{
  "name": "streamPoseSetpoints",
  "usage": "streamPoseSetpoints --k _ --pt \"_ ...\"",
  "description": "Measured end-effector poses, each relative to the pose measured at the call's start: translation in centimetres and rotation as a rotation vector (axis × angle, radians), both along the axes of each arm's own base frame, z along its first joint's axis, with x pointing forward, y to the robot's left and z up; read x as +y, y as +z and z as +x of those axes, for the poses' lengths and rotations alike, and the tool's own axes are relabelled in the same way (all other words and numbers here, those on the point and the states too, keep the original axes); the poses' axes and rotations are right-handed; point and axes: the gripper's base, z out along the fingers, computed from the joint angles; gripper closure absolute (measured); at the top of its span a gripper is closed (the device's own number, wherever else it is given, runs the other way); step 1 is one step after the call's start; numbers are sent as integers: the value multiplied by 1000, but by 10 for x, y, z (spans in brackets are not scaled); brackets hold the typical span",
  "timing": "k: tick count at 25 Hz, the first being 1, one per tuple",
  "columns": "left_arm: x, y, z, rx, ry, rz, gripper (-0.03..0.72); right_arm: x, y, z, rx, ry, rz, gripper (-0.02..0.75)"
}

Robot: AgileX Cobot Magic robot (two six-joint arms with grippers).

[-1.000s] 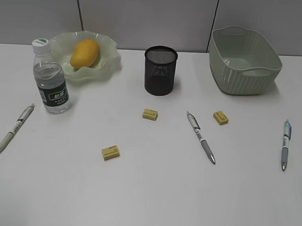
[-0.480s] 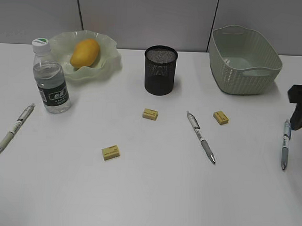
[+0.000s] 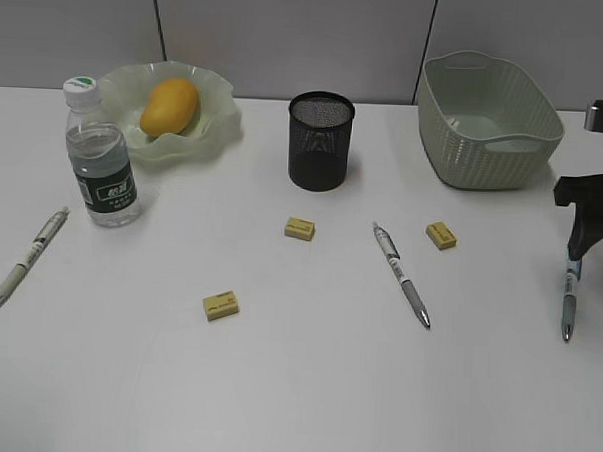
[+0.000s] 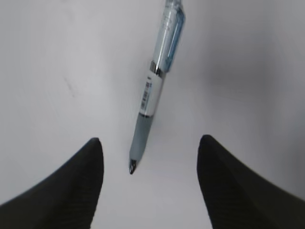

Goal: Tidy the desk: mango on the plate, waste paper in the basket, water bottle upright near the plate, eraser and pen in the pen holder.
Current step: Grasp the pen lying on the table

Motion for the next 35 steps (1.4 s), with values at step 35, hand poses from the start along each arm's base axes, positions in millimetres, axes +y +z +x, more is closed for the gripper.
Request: streamPoseSetpoints --k 35 --pt "-1 0 0 3 -5 -12 207 0 -77 19 69 -147 3 389"
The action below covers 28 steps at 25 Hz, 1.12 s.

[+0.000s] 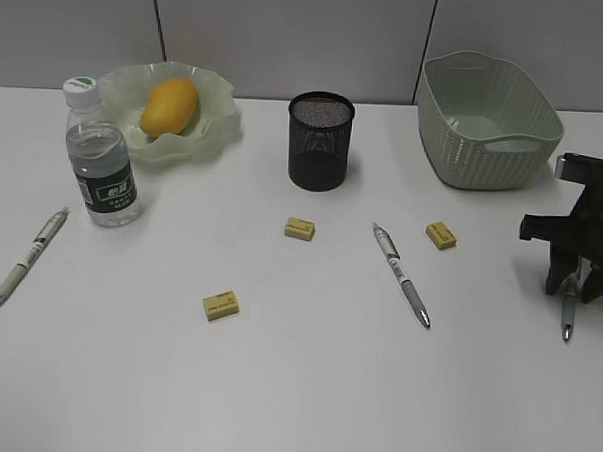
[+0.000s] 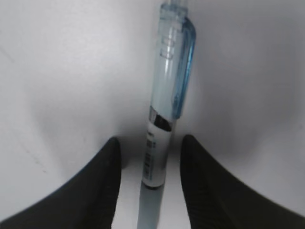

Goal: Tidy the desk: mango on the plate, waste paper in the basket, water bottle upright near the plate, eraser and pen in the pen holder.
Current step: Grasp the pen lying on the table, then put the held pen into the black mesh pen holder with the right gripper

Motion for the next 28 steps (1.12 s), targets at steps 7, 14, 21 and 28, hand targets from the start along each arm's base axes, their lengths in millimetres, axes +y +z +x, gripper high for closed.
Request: streamPoseSetpoints --k 7,14,21,28 --pt "0 0 0 -1 0 0 207 0 0 3 -27 -2 4 584" --pt "0 0 0 -2 0 -1 207 1 4 3 -46 53 7 619" --pt "0 0 0 -2 0 -1 207 1 57 3 -203 65 9 619" --pt "0 0 0 -2 0 -1 207 5 142 14 -499 33 62 619"
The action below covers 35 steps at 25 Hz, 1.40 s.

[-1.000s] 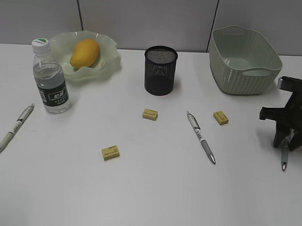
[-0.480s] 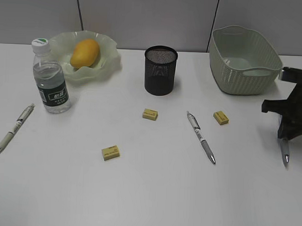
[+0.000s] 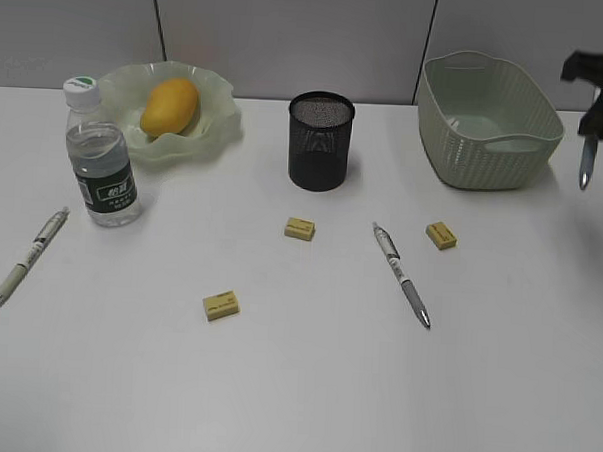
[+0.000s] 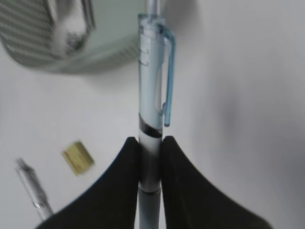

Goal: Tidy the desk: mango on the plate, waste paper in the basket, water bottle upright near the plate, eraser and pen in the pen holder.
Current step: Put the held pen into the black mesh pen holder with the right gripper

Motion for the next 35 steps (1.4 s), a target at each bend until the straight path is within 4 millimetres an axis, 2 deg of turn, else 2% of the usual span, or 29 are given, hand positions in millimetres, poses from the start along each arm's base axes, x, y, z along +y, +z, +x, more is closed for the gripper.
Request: streamPoseSetpoints --k 4,7,10,13,19,22,28,35 --pt "0 0 0 0 0 0 207 13 50 16 -199 69 55 619" --pt "0 0 0 0 0 0 207 39 80 24 -331 166 63 619" --pt "0 0 0 0 0 1 207 72 102 27 -448 248 74 619" --pt "0 0 0 -1 0 0 207 107 108 29 -523 333 81 619" --pt "0 0 0 -2 1 2 207 172 95 30 -650 517 31 619" --pt "0 0 0 -2 2 4 207 193 80 35 -703 561 4 619" --pt "1 0 0 -3 2 6 207 205 38 57 -728 543 -14 619" --pt "1 0 0 -3 2 6 207 212 -19 74 -659 547 -42 619"
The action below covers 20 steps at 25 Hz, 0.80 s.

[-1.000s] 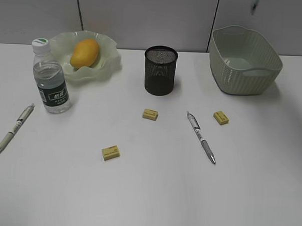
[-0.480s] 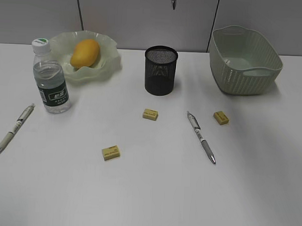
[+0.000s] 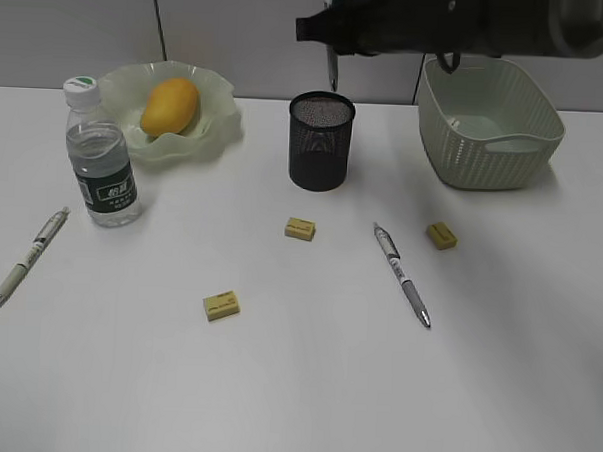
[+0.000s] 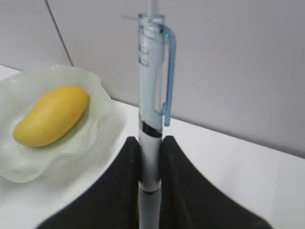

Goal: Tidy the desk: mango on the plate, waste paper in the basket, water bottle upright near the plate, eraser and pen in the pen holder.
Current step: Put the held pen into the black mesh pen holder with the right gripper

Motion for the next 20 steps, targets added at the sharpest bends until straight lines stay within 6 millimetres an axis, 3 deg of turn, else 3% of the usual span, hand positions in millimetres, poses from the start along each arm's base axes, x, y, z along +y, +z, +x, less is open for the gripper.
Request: streamPoseSetpoints --k 5,15,17,20 --pt "0 0 0 0 0 0 207 2 -31 5 54 0 -28 620" --pt "0 0 0 0 0 0 207 4 -66 8 124 3 -65 617" --pt "0 0 0 0 0 0 207 4 -68 7 134 5 -69 588" --pt "0 0 0 0 0 0 207 4 -68 7 134 5 -69 451"
